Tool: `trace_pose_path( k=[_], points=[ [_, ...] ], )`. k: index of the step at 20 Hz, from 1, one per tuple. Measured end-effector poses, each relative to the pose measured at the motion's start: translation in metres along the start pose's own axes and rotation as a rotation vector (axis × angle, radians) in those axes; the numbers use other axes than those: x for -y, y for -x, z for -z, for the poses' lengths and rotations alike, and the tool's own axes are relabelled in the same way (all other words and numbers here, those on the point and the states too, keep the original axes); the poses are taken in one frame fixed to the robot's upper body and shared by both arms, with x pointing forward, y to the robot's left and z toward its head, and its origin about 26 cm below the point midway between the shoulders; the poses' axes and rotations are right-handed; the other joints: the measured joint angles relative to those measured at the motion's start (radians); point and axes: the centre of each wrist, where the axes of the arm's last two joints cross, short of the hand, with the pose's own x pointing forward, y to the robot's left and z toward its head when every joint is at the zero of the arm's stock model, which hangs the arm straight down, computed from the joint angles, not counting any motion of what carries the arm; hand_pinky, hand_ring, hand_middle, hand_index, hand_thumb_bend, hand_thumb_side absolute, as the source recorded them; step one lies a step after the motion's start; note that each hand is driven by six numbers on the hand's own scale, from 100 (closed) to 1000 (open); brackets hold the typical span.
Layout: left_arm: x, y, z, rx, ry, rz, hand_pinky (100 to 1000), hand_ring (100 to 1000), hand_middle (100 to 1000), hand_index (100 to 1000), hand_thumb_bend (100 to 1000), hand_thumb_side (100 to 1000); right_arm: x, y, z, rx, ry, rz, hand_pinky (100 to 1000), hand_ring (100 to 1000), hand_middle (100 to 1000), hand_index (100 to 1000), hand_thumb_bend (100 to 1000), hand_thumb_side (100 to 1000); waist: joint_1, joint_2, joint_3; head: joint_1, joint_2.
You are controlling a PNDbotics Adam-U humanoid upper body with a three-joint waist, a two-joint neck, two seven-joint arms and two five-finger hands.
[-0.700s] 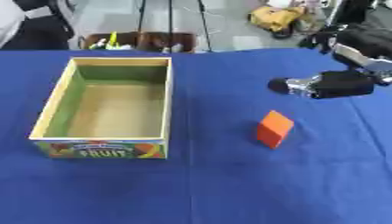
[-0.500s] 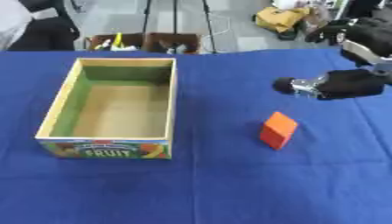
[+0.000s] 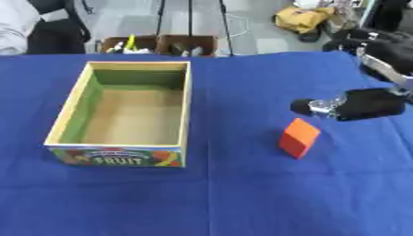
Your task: Pick up objects on the table and place them in the box.
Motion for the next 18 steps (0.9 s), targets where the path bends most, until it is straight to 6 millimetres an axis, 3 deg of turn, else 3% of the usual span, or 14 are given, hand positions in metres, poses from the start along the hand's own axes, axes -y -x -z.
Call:
trace_pose_path(
  k=[3, 9, 18],
  points=[
    [0.0, 0.0, 0.0, 0.0, 0.0, 0.0, 585, 616, 563, 653, 100, 897, -0.004, -0.001, 0.0, -0.016, -0.008, 0.004, 766, 916, 876, 943, 523, 820, 0.0, 0.005, 0.0, -0.007, 0.0],
    [0.0, 0.0, 0.0, 0.0, 0.0, 0.001, 586, 617, 564, 653, 100, 896, -0.019, -0.007, 0.001, -0.042, -0.113, 0.055, 736, 886, 839, 943, 580, 643, 0.0, 0.006, 0.0, -0.026, 0.0],
    [0.0, -0.001, 0.001, 0.003, 0.001, -0.001, 585, 617, 565, 654, 100, 897, -0.04, -0.004, 0.013, -0.063, -0.308, 0.153, 728, 872, 821, 948, 639, 633, -0.004, 0.006, -0.001, -0.043, 0.001]
  ],
)
